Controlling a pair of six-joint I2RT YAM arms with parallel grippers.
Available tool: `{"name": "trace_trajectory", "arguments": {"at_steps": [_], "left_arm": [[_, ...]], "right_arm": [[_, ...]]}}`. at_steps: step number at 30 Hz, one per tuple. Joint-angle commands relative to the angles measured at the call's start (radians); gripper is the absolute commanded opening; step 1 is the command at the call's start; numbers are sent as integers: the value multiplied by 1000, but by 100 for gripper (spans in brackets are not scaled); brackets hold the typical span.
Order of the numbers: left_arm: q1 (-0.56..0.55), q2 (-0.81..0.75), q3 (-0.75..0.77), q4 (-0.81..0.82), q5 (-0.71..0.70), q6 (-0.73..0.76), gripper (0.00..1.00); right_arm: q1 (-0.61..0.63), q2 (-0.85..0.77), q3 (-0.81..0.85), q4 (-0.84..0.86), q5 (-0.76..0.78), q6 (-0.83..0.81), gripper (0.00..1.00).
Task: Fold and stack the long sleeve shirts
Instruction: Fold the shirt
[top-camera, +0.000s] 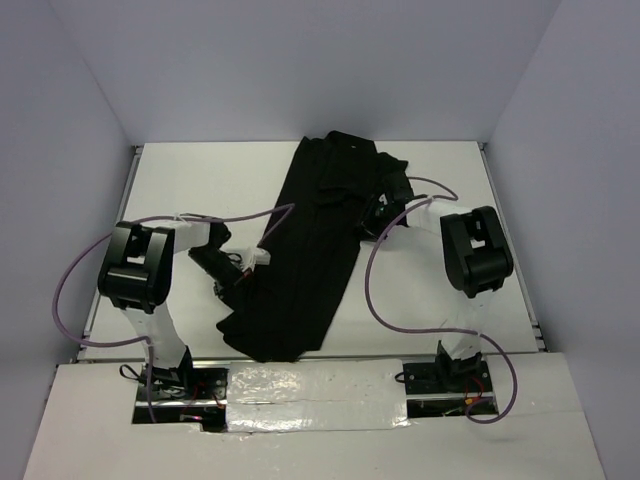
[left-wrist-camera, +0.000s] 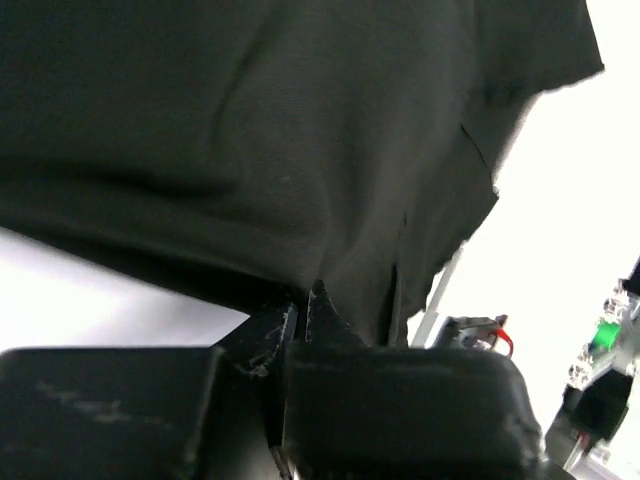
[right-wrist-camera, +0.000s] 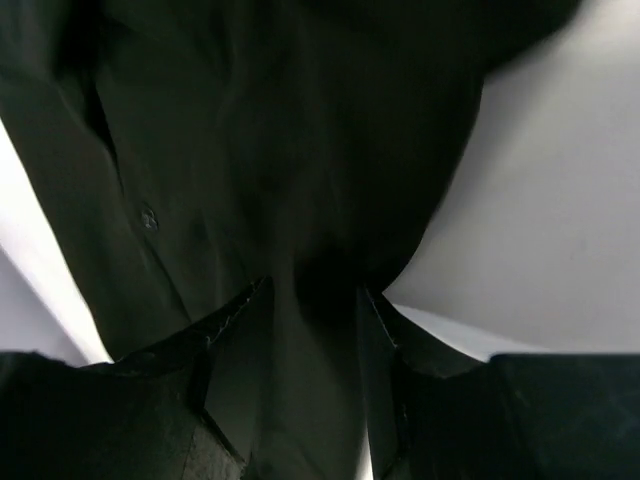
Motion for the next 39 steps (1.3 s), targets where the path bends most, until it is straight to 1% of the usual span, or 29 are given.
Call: {"name": "trace_trajectory", "arguments": {"at_steps": [1, 2, 4, 6, 7, 8, 10, 11, 13, 15, 17, 18, 19, 21, 22, 24, 25, 27, 29, 30, 31, 32, 33, 34, 35, 36, 37, 38, 39], "left_arm": [[-59, 22, -45, -3, 13, 98, 2], [-85, 18, -54, -3, 11, 120, 1], [-177, -1, -74, 3, 13, 127, 3], [-266, -5, -67, 23, 19, 112, 11], [-286, 2, -55, 28, 27, 91, 15], [-303, 8, -41, 40, 36, 74, 23], [-328, 36, 24, 43, 100, 34, 32], [-329, 45, 47, 35, 137, 35, 35], [-329, 70, 108, -3, 223, 46, 38], [-328, 76, 130, -55, 235, 69, 45], [-326, 64, 107, -77, 203, 107, 53], [-326, 56, 98, -84, 188, 121, 54], [-326, 47, 88, -98, 168, 135, 58], [-325, 25, 82, -127, 117, 153, 71], [-325, 21, 90, -179, 105, 190, 99], [-321, 7, 125, -233, 56, 224, 99], [-320, 1, 140, -285, 36, 259, 99], [-308, -24, 192, -325, -36, 308, 99], [-305, -57, 263, -357, -99, 322, 99], [-305, -71, 292, -363, -178, 327, 99], [-305, -91, 329, -370, -221, 339, 99], [-305, -142, 422, -370, -263, 348, 99], [-305, -174, 474, -361, -341, 391, 99], [-305, -236, 584, -345, -369, 420, 99], [-303, -271, 635, -286, -389, 445, 99], [-302, -300, 672, -238, -397, 491, 99], [-302, -333, 691, -180, -389, 509, 99], [-300, -393, 665, -119, -371, 519, 99], [-303, -422, 623, 26, -351, 491, 99]], "right_arm": [[-7, 70, 49, -5, 36, 33, 47], [-9, 91, 93, -22, 47, 22, 46], [-12, 146, 139, -56, 50, 11, 38], [-18, 191, 207, -71, 54, -10, 28], [-21, 205, 233, -97, 62, -18, 27], [-30, 231, 289, -114, 76, -27, 26], [-44, 254, 348, -166, 85, -64, 27], [-53, 271, 400, -188, 94, -74, 28], [-75, 271, 433, -222, 87, -114, 31], [-81, 234, 427, -242, 97, -156, 33], [-79, 179, 390, -260, 107, -196, 35], [-79, 157, 371, -271, 117, -212, 36], [-79, 137, 327, -288, 125, -246, 36], [-79, 68, 281, -303, 131, -271, 38], [-81, 18, 234, -312, 130, -291, 39], [-79, -43, 184, -319, 128, -297, 41], [-79, -115, 128, -317, 125, -297, 42], [-78, -192, 74, -312, 131, -300, 44], [-76, -307, 5, -303, 147, -321, 45], [-78, -349, -11, -305, 153, -334, 45], [-76, -431, -33, -317, 169, -348, 45], [-73, -474, -40, -326, 224, -360, 45], [-66, -526, -47, -331, 267, -392, 46], [-58, -638, -66, -322, 312, -418, 46], [-32, -695, -80, -299, 414, -453, 50], [-32, -758, -136, -204, 441, -523, 54], [-33, -816, -187, -134, 452, -532, 71], [-38, -932, -240, -57, 481, -506, 100], [-65, -987, -308, 96, 449, -472, 100]]}}
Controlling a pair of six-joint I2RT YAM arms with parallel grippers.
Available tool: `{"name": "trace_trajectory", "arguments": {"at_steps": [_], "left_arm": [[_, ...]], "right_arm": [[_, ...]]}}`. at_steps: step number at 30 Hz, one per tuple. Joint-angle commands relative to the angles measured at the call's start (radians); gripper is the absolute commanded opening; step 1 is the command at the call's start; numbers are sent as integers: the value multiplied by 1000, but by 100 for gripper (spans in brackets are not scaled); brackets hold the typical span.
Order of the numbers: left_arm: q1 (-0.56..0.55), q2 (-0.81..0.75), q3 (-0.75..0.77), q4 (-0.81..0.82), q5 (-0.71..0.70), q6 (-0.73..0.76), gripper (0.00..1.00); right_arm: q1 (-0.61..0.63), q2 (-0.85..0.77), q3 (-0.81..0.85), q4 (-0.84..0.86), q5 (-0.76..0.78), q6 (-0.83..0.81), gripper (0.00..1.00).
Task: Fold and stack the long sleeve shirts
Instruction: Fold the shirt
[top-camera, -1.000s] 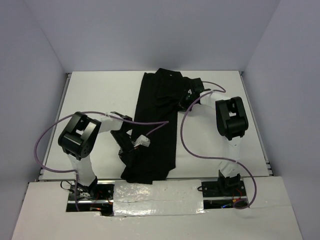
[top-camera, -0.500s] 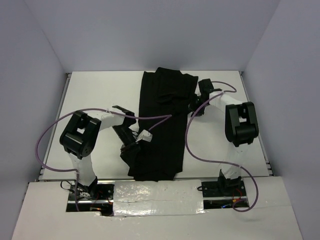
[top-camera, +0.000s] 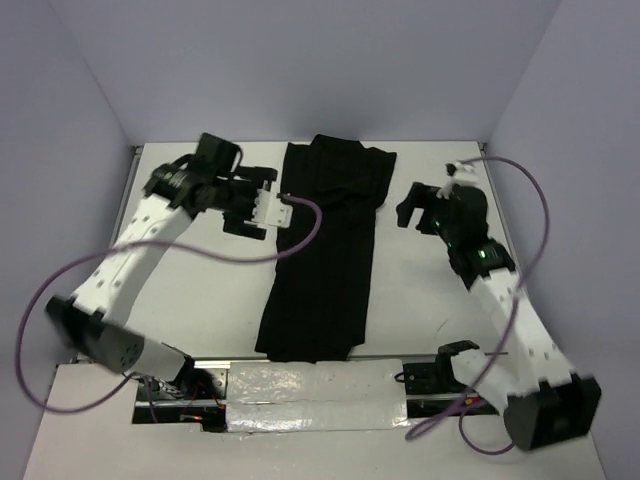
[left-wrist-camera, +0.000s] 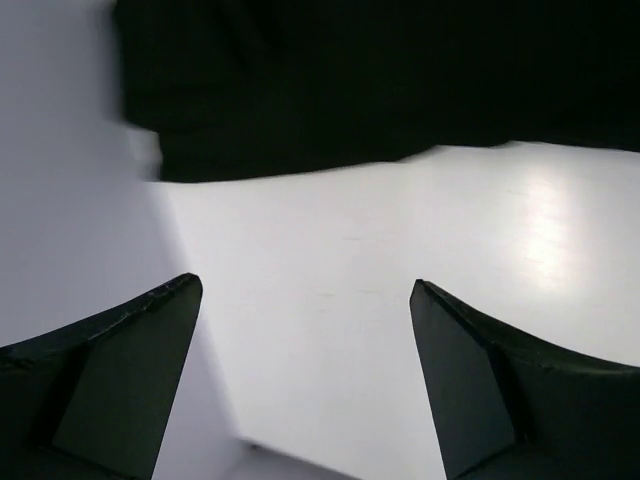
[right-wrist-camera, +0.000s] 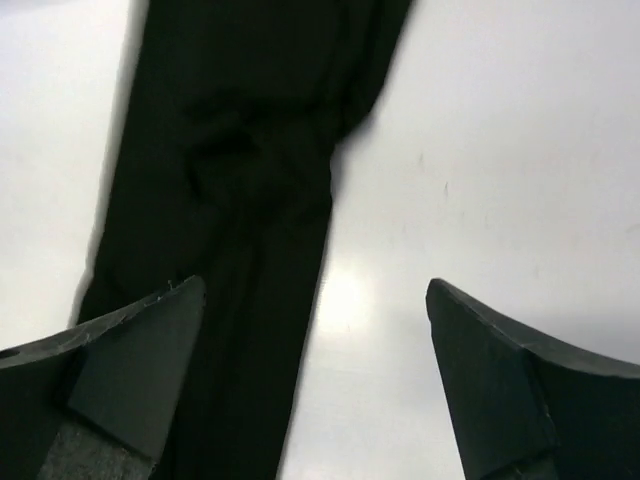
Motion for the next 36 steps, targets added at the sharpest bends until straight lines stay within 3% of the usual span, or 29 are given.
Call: {"name": "trace_trajectory", "arguments": {"at_steps": [1, 2, 3, 4, 5, 7, 9, 10, 11, 13, 18, 23, 29, 33, 35, 36], "left_arm": [[-6, -152, -108, 193, 29, 85, 99], [-27, -183, -152, 177, 50, 124, 99], [-53, -191, -190, 126, 57, 257, 99], [-78, -200, -238, 9, 55, 313, 91], [-139, -226, -352, -26, 17, 348, 78], [-191, -270, -559, 29, -14, 336, 50], [-240, -353, -685, 101, -15, 380, 56], [-256, -408, -792, 182, -10, 408, 71], [-289, -436, -844, 230, -2, 440, 76], [-317, -491, -957, 310, 1, 489, 83], [-392, -510, -1082, 472, 44, 531, 84], [-466, -439, -1117, 555, 67, 444, 80], [-514, -392, -1201, 679, 56, 407, 72], [-538, -372, -1200, 719, 96, 327, 49], [-547, -370, -1194, 747, 117, 278, 36], [-547, -370, -1188, 761, 122, 263, 10]], "right_arm": [[-53, -219, -213, 306, 8, -32, 100], [-73, -224, -229, 316, -101, -7, 97], [-80, -216, -232, 253, -226, 22, 93], [-76, -175, -215, 204, -281, 55, 84], [-70, -147, -208, 149, -331, 69, 68], [-18, -101, -232, 12, -370, 132, 60], [39, -112, -324, -20, -375, 189, 62], [97, -147, -359, -14, -396, 259, 65], [122, -165, -391, -8, -407, 295, 76], [175, -217, -456, -32, -396, 347, 83], [231, -262, -585, -42, -402, 439, 83], [329, -213, -636, -5, -370, 499, 80], [410, -129, -685, 146, -382, 567, 80], [450, -14, -679, 247, -419, 587, 74], [469, 23, -663, 263, -437, 574, 64], [469, 46, -665, 276, -454, 574, 59]]}}
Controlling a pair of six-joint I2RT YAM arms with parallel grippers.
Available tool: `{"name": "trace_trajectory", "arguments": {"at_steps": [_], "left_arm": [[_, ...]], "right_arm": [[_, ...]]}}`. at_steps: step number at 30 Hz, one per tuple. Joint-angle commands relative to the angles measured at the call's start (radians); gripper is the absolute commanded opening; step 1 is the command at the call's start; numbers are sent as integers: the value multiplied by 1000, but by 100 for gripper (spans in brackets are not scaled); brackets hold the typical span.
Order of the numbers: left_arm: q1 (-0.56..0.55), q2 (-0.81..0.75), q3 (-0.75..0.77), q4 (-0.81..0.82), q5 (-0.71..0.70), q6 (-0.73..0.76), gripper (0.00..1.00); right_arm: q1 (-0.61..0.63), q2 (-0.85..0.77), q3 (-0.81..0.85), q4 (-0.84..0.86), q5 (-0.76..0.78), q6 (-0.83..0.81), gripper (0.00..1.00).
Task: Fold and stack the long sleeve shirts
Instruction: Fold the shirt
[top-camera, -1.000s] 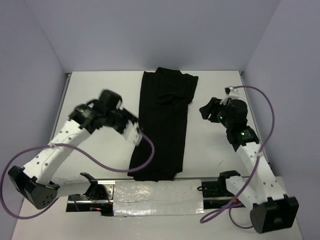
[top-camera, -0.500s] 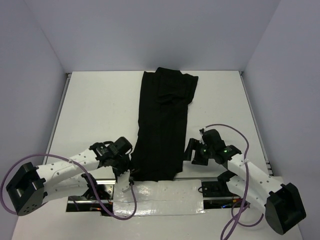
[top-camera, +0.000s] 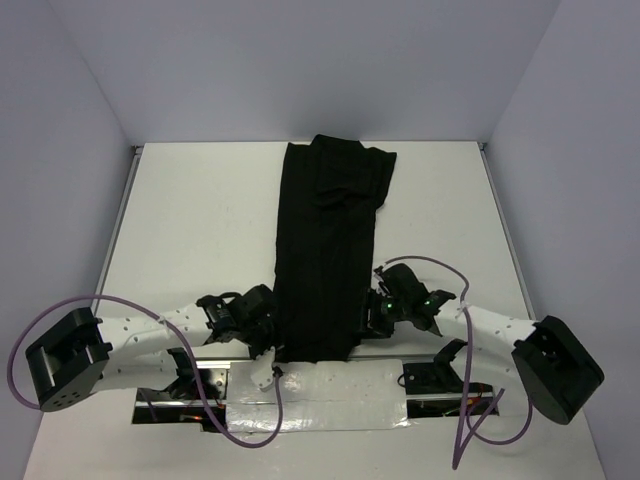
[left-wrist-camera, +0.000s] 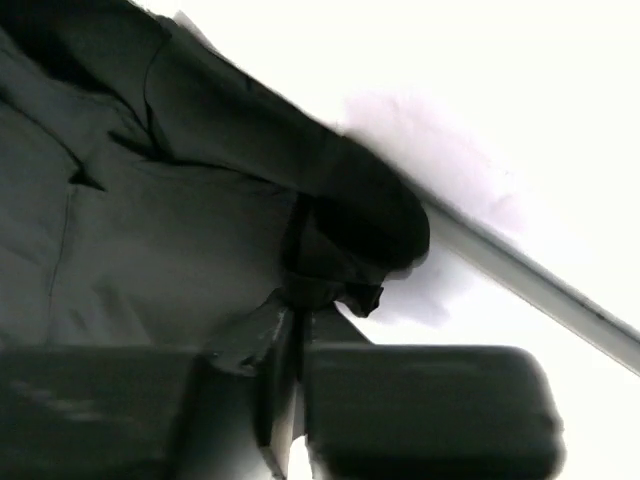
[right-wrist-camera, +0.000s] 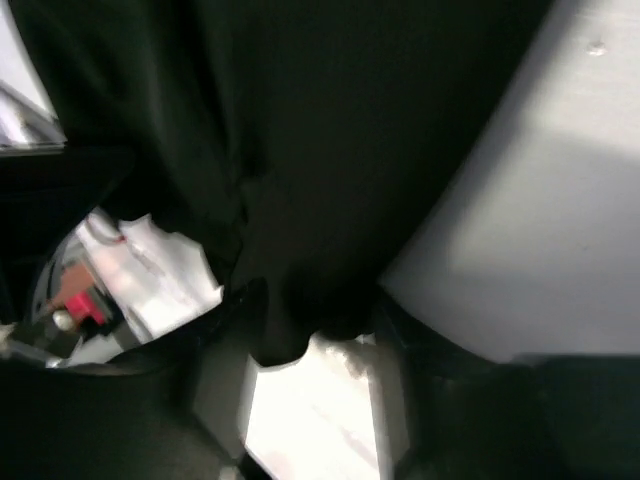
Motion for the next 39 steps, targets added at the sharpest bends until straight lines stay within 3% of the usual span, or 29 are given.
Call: {"name": "trace_trajectory", "arguments": {"at_steps": [1, 3, 4, 8, 11, 18, 24, 28, 34, 39], "left_arm": [[-12, 16, -7, 51, 76, -106, 1], [-12, 16, 31, 65, 88, -196, 0], [-14, 16, 51, 56, 96, -229, 0], [-14, -11, 155, -89, 163, -391, 0], [-14, -33, 220, -165, 210, -456, 0], [-8, -48, 277, -214, 191, -517, 0], [155, 4, 404, -171, 277, -738, 0], [291, 97, 516, -126, 317, -911, 0], [417, 320, 720, -177, 328, -1040, 0], [511, 625, 1056, -382, 329, -1068, 0]], "right_arm": [[19, 62, -17, 53, -37, -6, 47], [19, 48, -16, 65, -67, -12, 33], [19, 36, -10, 47, -78, -23, 18], [16, -65, 56, -176, -60, -77, 0], [16, -169, 84, -290, -103, -95, 0], [15, -207, 170, -488, -144, -178, 0], [-82, -185, 318, -604, -144, -256, 0], [-270, -90, 377, -570, -235, -341, 0], [-375, 150, 600, -486, -223, -430, 0], [-458, 397, 777, -412, -230, -459, 0]]}}
